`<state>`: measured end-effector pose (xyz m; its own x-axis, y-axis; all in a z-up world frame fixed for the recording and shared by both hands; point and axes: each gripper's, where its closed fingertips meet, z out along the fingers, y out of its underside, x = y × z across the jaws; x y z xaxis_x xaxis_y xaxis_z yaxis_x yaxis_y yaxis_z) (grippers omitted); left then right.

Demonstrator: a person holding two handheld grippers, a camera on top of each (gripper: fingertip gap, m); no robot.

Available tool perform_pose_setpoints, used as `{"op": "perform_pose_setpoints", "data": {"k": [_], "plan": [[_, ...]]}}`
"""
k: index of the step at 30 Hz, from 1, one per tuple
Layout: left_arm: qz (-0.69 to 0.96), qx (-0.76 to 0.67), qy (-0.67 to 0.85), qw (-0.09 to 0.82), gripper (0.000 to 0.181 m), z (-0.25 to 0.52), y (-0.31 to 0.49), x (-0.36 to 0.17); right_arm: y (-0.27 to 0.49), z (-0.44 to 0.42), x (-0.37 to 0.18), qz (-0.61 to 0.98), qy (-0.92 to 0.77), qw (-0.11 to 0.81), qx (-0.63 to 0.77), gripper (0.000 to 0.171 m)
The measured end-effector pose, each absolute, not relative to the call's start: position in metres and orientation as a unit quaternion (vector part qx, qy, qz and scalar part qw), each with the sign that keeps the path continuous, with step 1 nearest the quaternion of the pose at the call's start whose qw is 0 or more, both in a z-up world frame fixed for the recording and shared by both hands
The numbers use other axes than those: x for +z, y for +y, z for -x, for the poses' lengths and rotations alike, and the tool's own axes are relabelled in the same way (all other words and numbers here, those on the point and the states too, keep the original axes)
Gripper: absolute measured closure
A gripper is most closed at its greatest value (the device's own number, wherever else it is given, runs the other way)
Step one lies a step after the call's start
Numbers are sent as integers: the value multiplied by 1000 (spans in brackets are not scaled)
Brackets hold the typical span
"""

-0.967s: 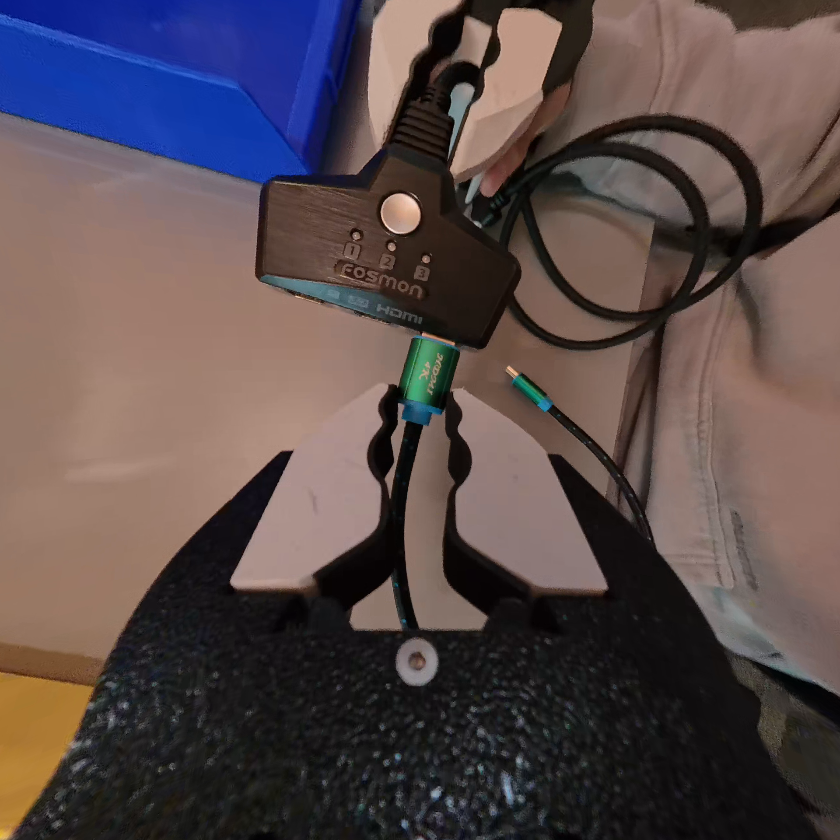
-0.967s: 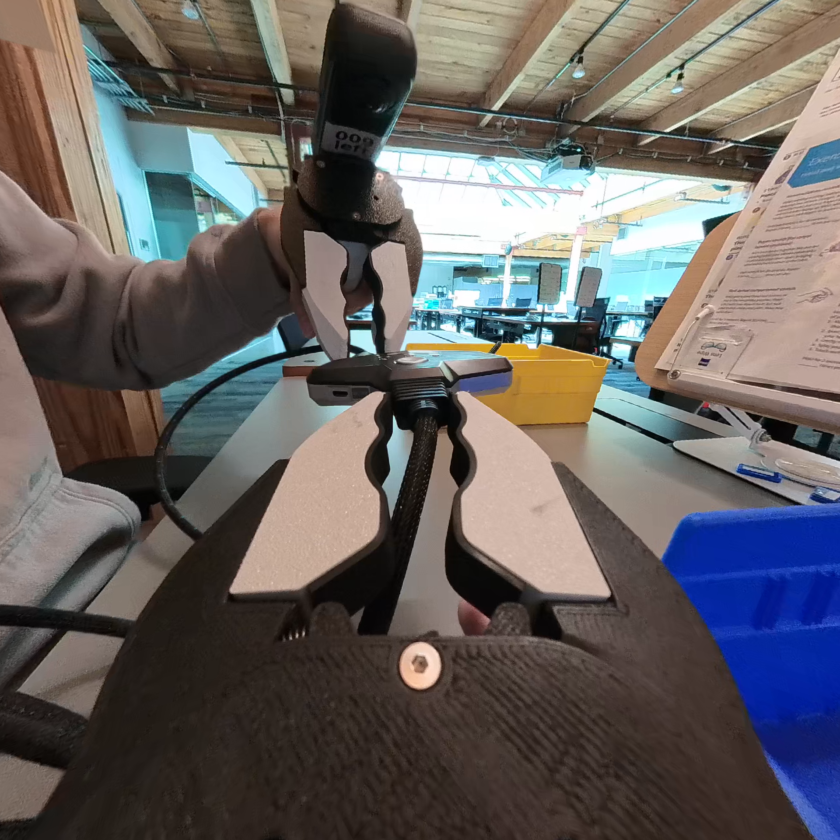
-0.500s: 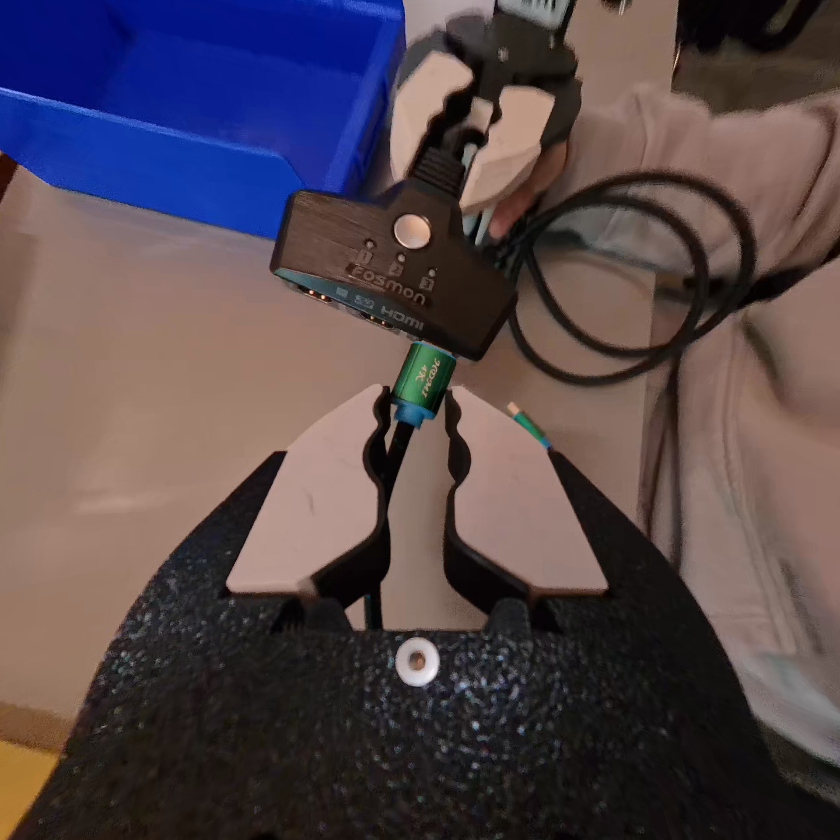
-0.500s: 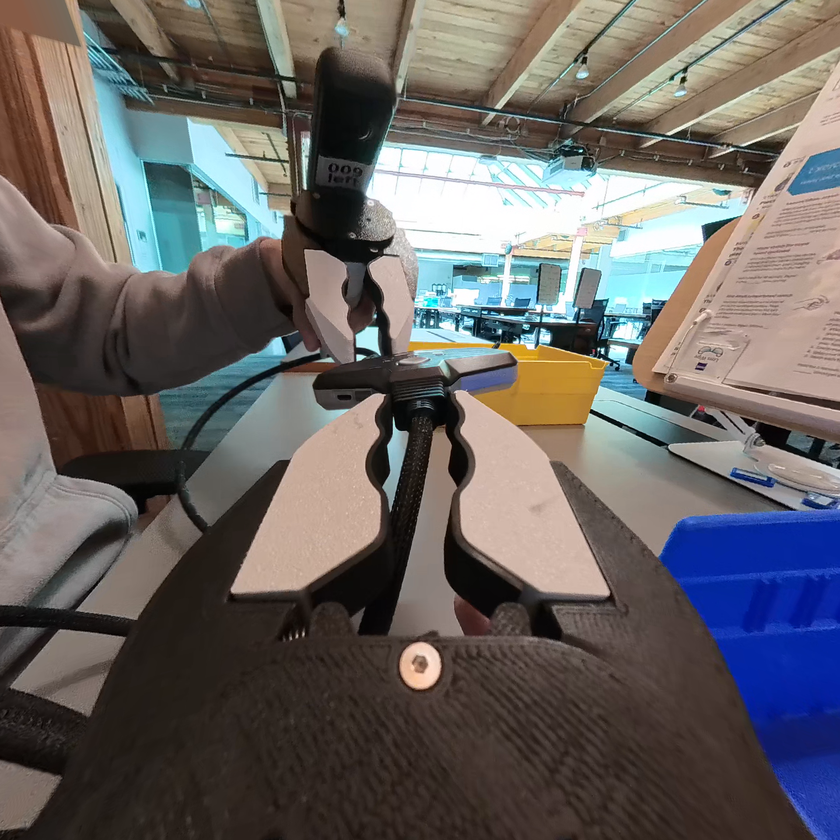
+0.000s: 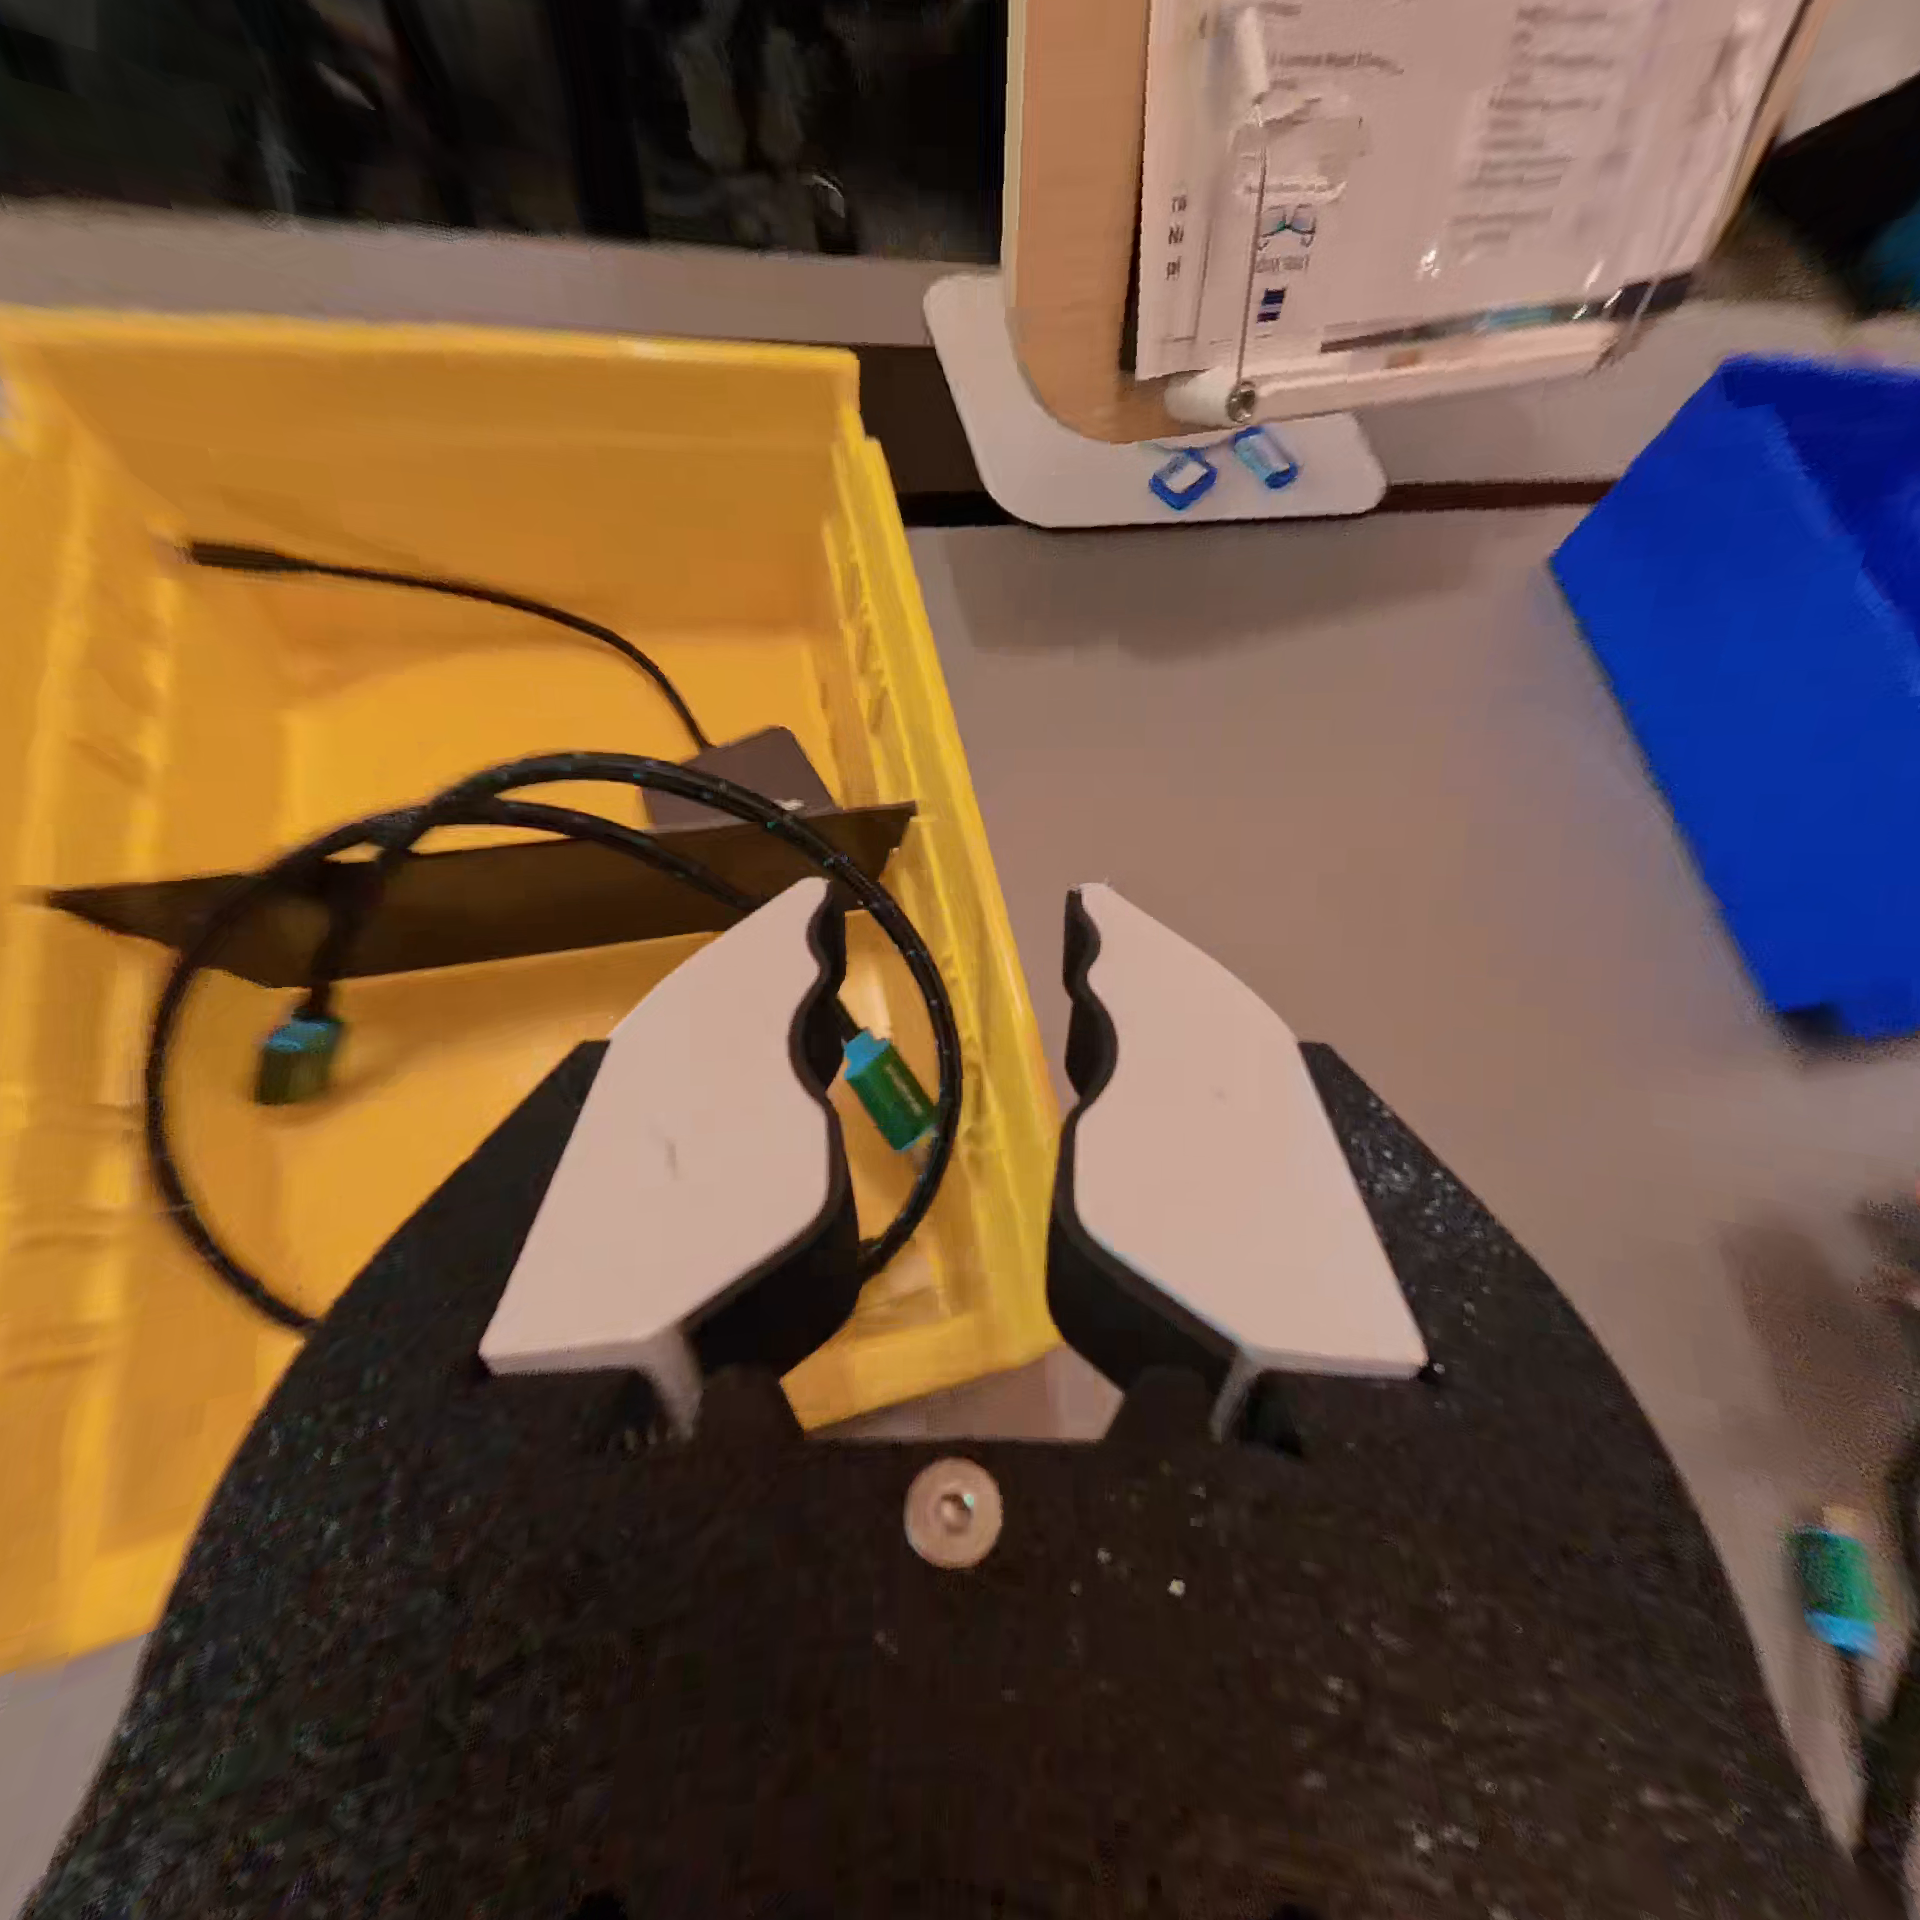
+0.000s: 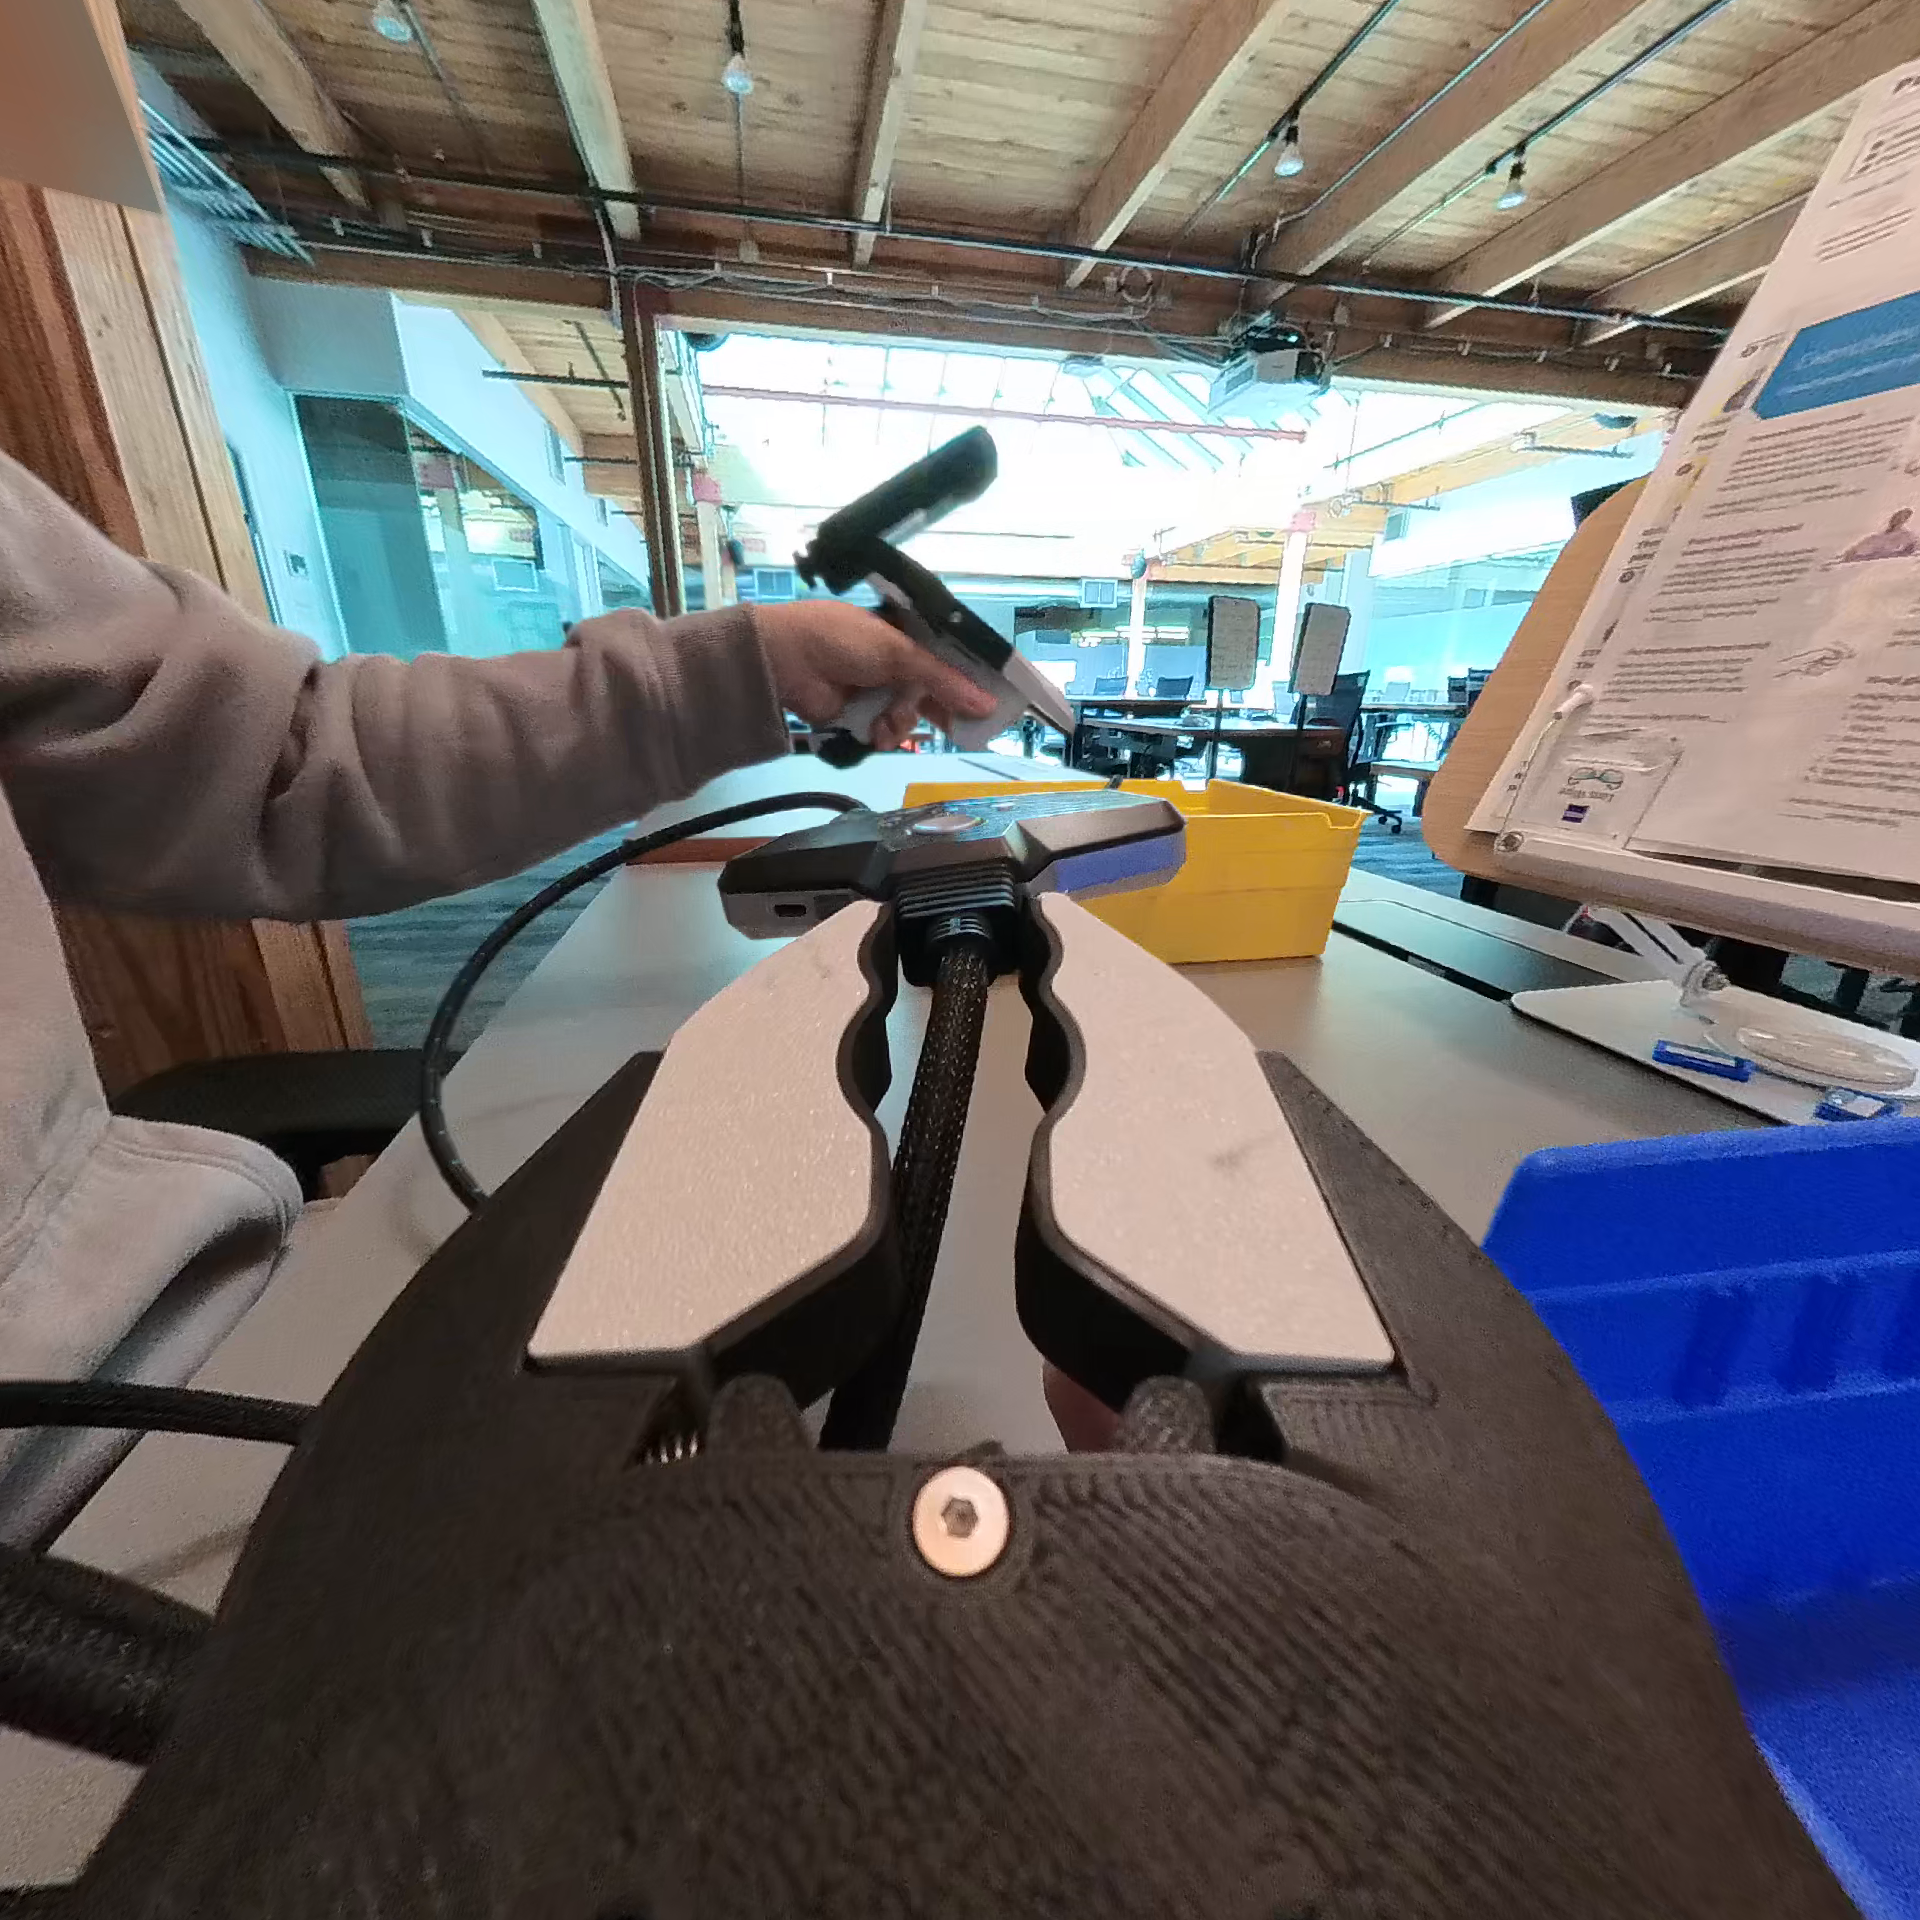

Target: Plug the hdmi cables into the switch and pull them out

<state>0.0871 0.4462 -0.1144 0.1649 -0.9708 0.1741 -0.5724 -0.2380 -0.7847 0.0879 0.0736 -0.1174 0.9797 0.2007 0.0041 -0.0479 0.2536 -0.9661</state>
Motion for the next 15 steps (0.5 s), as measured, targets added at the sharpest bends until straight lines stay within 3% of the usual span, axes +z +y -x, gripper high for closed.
{"op": "perform_pose_setpoints", "data": {"k": [5, 8, 9, 15], "plan": [[747, -310, 543, 226, 138, -98, 459, -159, 74, -86, -120, 612, -67, 784, 78, 149], [746, -297, 553, 224, 156, -101, 460, -171, 74, -87, -121, 614, -66, 783, 75, 149], [739, -312, 555, 221, 168, -102, 456, -169, 74, -86, -121, 614, -67, 783, 75, 149], [691, -341, 575, 276, 167, -74, 449, -108, 72, -87, -119, 608, -65, 787, 84, 149]]}}
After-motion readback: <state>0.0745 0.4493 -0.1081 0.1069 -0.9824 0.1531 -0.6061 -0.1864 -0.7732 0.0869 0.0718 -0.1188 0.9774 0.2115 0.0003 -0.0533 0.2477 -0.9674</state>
